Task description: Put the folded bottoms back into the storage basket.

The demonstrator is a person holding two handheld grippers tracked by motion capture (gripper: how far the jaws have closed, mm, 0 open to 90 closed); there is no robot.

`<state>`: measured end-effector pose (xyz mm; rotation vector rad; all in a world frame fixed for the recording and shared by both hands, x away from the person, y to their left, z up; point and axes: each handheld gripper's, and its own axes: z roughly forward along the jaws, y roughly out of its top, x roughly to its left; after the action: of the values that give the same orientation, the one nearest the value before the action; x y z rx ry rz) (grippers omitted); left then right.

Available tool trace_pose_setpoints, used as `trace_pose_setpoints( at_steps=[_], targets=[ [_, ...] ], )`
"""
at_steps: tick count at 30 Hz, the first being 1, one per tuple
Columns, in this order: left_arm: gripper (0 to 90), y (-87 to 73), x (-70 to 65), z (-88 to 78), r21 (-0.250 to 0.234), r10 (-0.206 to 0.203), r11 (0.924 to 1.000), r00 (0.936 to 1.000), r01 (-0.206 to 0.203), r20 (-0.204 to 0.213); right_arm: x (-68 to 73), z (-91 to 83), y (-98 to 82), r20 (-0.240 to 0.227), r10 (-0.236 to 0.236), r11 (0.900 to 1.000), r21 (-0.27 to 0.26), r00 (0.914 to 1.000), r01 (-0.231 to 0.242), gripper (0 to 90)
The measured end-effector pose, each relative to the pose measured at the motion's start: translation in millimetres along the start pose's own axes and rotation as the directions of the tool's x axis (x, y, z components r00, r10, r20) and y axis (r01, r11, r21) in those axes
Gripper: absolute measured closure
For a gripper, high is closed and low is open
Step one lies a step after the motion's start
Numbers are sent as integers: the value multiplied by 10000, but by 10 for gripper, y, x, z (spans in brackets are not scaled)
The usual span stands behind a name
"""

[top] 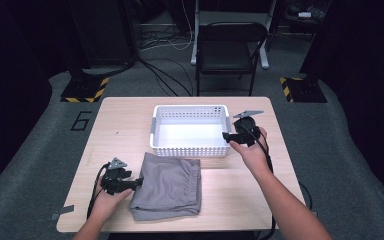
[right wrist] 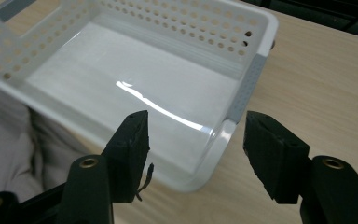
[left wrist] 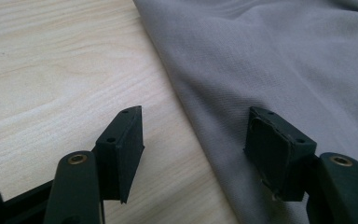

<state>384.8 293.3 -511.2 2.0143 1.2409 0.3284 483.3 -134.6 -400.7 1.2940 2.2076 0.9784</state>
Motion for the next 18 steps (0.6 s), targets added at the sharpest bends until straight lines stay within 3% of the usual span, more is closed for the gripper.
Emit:
trace_pose_setpoints(
  at_steps=[1,3,4,5,6,13,18],
  targets=[
    [364,0,0,0,0,0,10000,10000,0,0,33,-29,-37,-90,-64,10000,-13,9999,64,401],
    [359,1,-30,-7,-21,-565,9984,9984,566,27,128,-91,-146,-287,-144,9999,-14,9995,144,401],
    [357,1,-30,-7,-21,-565,9984,9984,566,27,128,-91,-146,-287,-144,9999,-14,9995,144,401],
    [354,11,-42,-29,48,-591,9982,9982,591,105,209,-121,-262,-390,-469,9989,-2,9981,469,401],
    [351,14,-59,-34,-19,-610,9981,9981,610,61,252,-129,-322,-450,-481,9988,99,9978,486,401],
    [313,51,-183,-33,-18,-125,9999,9999,125,91,477,-100,-687,-649,-925,9951,285,9936,946,400],
    [316,63,-273,31,318,81,9995,10000,-80,-29,566,-71,-808,-648,-1169,9928,191,9910,1183,400]
  ],
)
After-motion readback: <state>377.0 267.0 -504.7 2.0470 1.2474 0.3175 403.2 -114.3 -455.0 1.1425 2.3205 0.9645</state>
